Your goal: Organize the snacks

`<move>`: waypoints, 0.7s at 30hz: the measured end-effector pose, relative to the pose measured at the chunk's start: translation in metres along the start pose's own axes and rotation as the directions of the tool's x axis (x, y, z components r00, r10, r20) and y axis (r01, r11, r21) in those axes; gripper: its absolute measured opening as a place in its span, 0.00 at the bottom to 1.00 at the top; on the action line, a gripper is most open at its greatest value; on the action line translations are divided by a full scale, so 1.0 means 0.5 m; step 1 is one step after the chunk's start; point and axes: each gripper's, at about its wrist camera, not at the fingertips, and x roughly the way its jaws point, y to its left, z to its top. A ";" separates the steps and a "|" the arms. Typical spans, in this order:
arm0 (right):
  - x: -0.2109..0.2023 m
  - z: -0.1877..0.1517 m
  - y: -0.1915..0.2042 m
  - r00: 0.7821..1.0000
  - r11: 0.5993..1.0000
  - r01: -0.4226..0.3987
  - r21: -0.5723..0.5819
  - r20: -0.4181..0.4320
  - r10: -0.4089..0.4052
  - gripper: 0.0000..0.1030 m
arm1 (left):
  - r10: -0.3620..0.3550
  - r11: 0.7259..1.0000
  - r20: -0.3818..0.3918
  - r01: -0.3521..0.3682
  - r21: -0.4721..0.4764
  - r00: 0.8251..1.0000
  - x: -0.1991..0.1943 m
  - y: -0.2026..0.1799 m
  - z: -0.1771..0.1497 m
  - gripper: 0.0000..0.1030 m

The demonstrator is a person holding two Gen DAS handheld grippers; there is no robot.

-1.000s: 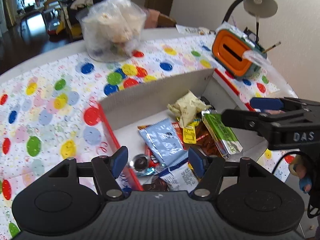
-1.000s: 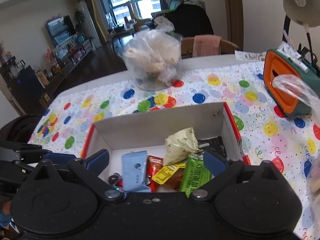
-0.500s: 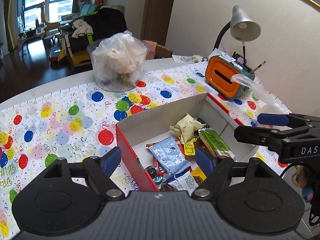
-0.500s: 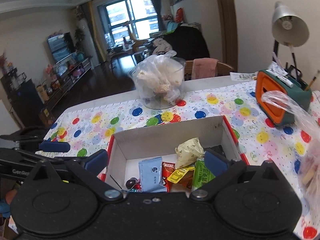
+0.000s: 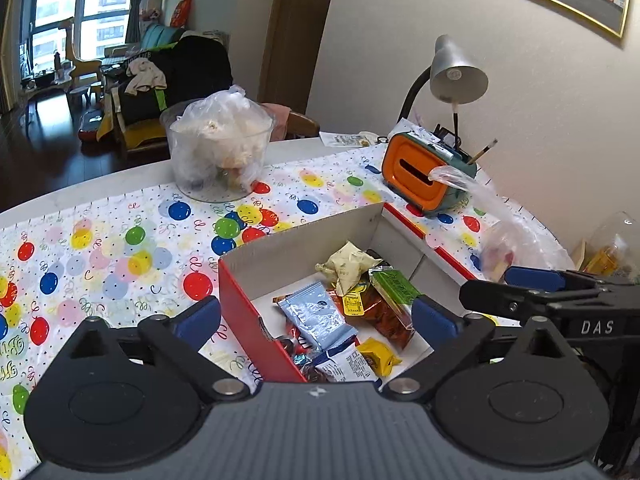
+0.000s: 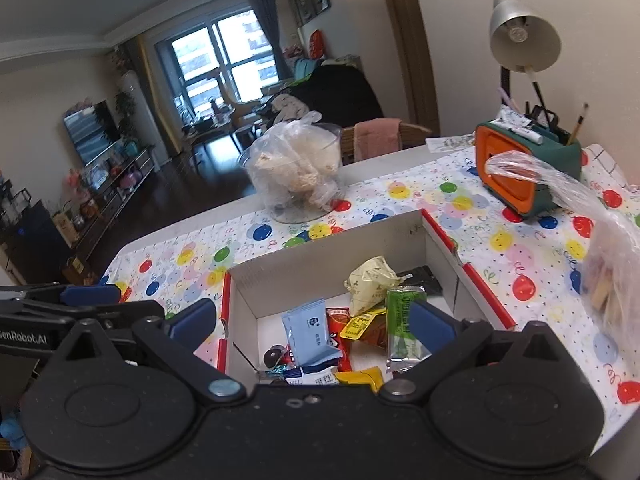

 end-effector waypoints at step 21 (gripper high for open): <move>-0.060 -0.038 0.012 0.996 1.000 0.003 0.022 0.091 -0.005 1.00 | 0.031 0.999 0.031 -0.032 0.010 0.999 -0.045 -0.036 -0.030 0.99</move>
